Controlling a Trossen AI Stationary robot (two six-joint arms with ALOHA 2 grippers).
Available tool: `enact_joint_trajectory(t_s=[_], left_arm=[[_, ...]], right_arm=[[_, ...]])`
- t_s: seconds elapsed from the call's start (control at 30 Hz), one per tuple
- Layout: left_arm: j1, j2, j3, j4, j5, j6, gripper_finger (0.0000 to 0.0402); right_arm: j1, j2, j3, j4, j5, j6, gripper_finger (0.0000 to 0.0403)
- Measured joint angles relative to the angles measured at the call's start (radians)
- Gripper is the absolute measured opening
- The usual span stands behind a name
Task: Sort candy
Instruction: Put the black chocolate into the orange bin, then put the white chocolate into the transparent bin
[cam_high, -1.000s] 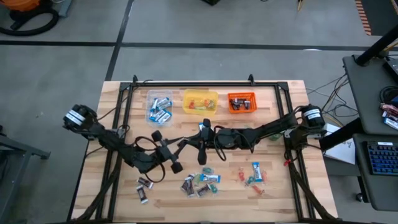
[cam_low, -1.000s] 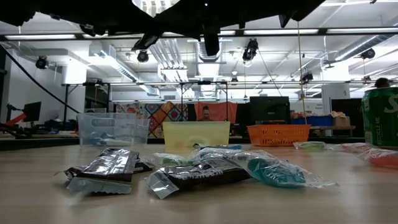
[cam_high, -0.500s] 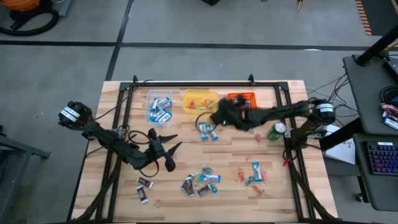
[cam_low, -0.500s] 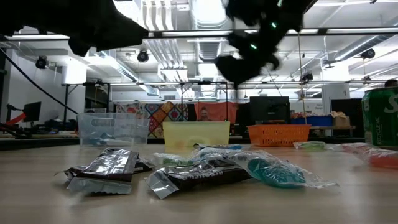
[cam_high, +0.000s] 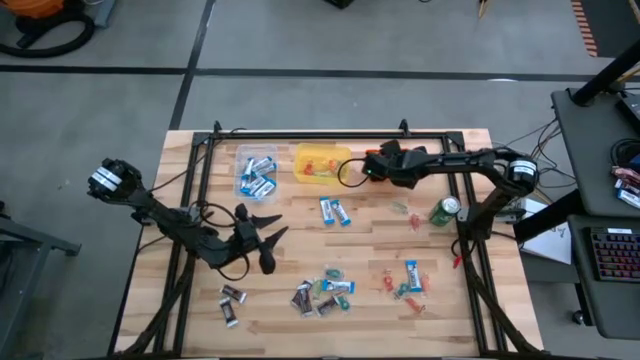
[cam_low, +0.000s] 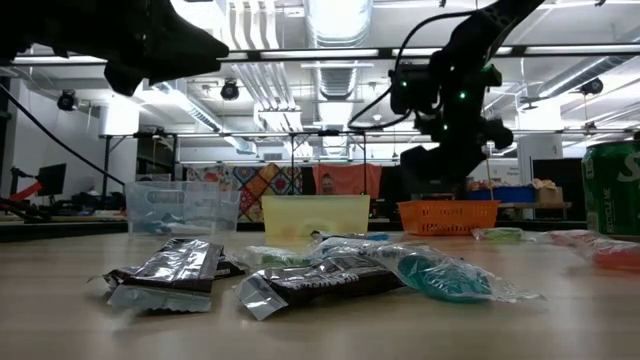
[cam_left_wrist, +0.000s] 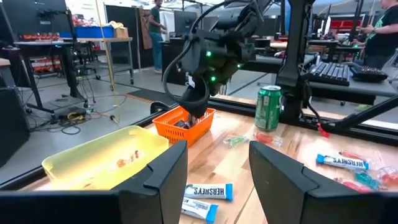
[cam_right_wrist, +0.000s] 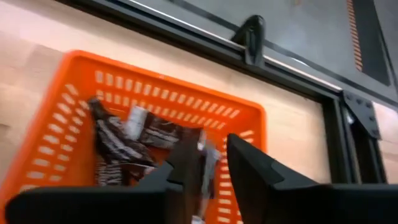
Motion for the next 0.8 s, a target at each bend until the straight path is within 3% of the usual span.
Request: enact_joint_trajectory(t_s=[0.33, 0.57, 0.7, 0.8], left_arm=[[0.0, -0.003, 0.0, -0.088, 0.025, -0.086, 0.0155], [0.0, -0.028, 0.0, -0.101, 0.12, -0.092, 0.0155], [-0.004, -0.048, 0.0, -0.135, 0.184, -0.109, 0.0155], [-0.007, -0.048, 0.0, -0.165, 0.204, -0.109, 0.0155]], right_arm=[[0.003, -0.033, 0.0, 0.053, -0.049, -0.04, 0.0156], [0.04, -0.094, 0.022, 0.057, -0.262, -0.046, 0.0171], [0.108, -0.122, 0.036, 0.094, -0.4, -0.039, 0.0171], [0.174, -0.125, 0.04, 0.138, -0.445, -0.031, 0.0171]])
